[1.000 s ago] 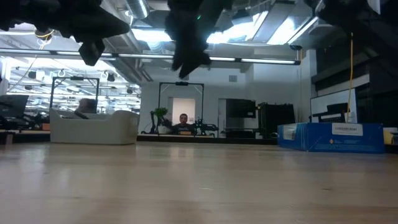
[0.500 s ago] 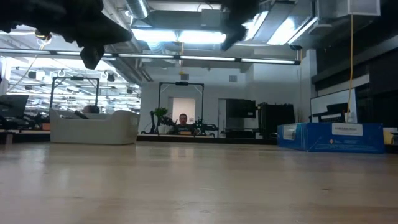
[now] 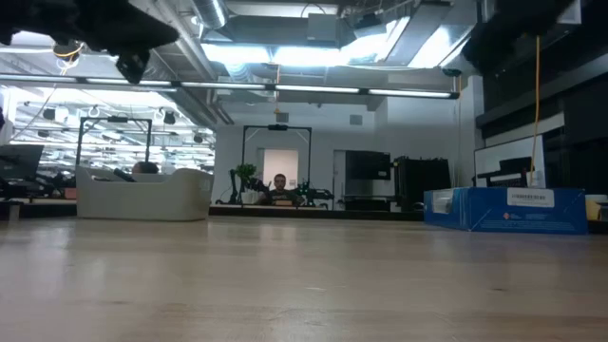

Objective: Pick and place USB-C Cables
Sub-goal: Return to Home Position

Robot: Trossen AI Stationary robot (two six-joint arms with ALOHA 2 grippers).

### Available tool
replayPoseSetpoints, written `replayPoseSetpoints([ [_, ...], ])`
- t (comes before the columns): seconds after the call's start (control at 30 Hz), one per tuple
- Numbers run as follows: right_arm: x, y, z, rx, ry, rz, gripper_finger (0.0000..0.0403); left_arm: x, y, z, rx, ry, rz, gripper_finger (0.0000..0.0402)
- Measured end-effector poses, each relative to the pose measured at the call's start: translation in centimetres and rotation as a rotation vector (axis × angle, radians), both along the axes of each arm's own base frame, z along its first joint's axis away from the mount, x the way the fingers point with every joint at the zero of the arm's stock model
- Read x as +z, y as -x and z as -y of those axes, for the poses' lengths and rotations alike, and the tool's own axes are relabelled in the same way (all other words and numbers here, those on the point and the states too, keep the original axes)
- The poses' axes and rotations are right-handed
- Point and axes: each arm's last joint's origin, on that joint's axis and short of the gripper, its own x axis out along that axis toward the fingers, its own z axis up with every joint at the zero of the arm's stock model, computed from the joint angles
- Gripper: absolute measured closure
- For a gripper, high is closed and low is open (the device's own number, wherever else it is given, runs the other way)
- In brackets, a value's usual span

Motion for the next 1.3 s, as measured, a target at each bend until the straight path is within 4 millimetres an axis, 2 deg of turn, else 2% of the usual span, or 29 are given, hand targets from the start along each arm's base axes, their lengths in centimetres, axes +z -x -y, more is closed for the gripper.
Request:
replayPoseSetpoints([
  [0.13,-2.0,2.6,-0.8,0.108,0.041,0.186,0.0203,0.5,1.5,-0.8,0.014,-0.013,0.037,0.0401],
  [0.27,-3.9,4.9,-0.3,0.017,0.021,0.284,0.0203,0.7,2.0,-1.1,-0.006,-0.063,0.075,0.0401],
  [0.43,-5.6,7.0,0.3,-0.03,-0.015,0.388,0.0203,-2.1,2.1,-1.6,-0.02,-0.059,0.103,0.0401],
  [0.6,-6.1,8.6,0.7,-0.026,-0.029,0.444,0.0203,-4.2,2.5,-1.9,-0.021,-0.054,0.225,0.0401],
  [0.7,-6.3,9.4,0.9,-0.031,-0.047,0.465,0.0203,-5.4,2.7,-2.2,0.018,-0.026,0.203,0.0401],
  [0.83,-6.3,10.2,1.0,-0.027,-0.04,0.497,0.0203,-5.5,2.7,-2.2,0.05,-0.012,0.188,0.0401],
  [1.03,-6.6,10.0,1.1,-0.068,-0.047,0.486,0.0203,-6.1,2.7,-2.1,0.091,-0.021,0.125,0.0401],
  [1.3,-9.6,8.8,1.0,-0.143,-0.019,0.462,0.0203,-6.2,2.7,-1.8,0.081,-0.017,0.117,0.0401],
])
